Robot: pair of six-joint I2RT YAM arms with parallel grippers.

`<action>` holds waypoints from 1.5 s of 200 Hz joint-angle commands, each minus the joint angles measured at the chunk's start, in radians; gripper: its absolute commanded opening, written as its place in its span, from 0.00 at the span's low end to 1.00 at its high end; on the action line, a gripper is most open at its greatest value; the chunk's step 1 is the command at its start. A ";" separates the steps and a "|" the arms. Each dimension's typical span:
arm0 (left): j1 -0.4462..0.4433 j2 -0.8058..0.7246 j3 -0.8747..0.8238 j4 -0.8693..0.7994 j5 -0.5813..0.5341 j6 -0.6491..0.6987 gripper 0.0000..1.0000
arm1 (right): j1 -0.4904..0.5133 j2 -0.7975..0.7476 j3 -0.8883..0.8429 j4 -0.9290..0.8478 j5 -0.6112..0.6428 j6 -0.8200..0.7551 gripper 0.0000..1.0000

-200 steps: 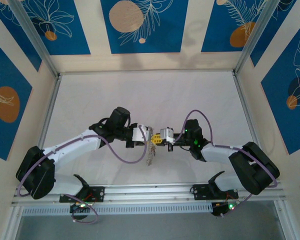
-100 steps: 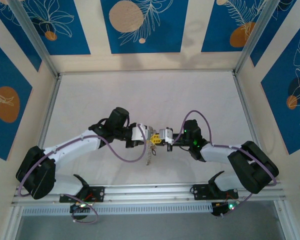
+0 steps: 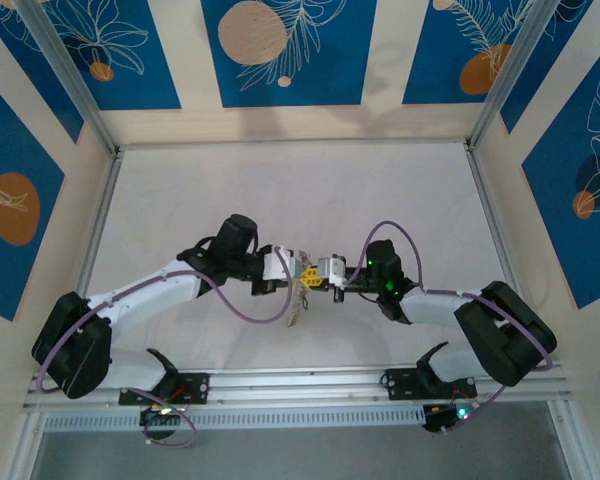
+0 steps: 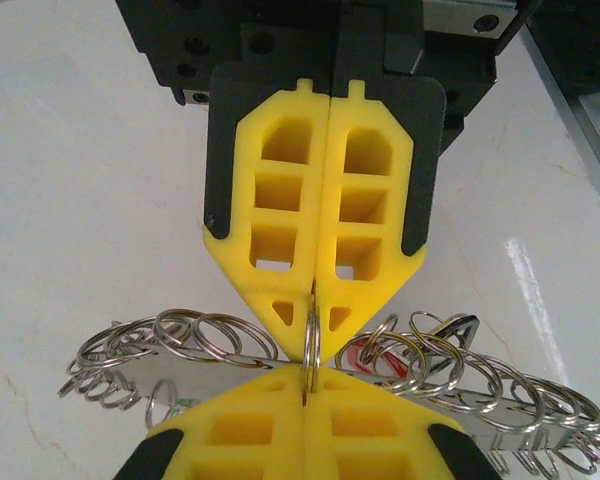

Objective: Put the keys on the keyring

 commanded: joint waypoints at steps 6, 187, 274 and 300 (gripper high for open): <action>-0.012 -0.006 0.053 -0.017 0.076 0.017 0.00 | 0.016 -0.012 0.003 -0.032 0.065 -0.020 0.14; -0.086 0.116 0.213 -0.237 -0.164 0.059 0.00 | 0.027 -0.087 0.032 -0.176 0.086 -0.048 0.23; -0.087 0.070 0.173 -0.200 -0.067 0.092 0.09 | 0.011 -0.049 -0.009 -0.039 0.055 -0.005 0.00; -0.085 0.025 0.107 -0.106 -0.040 0.061 0.15 | -0.005 -0.039 -0.039 0.094 -0.013 0.032 0.00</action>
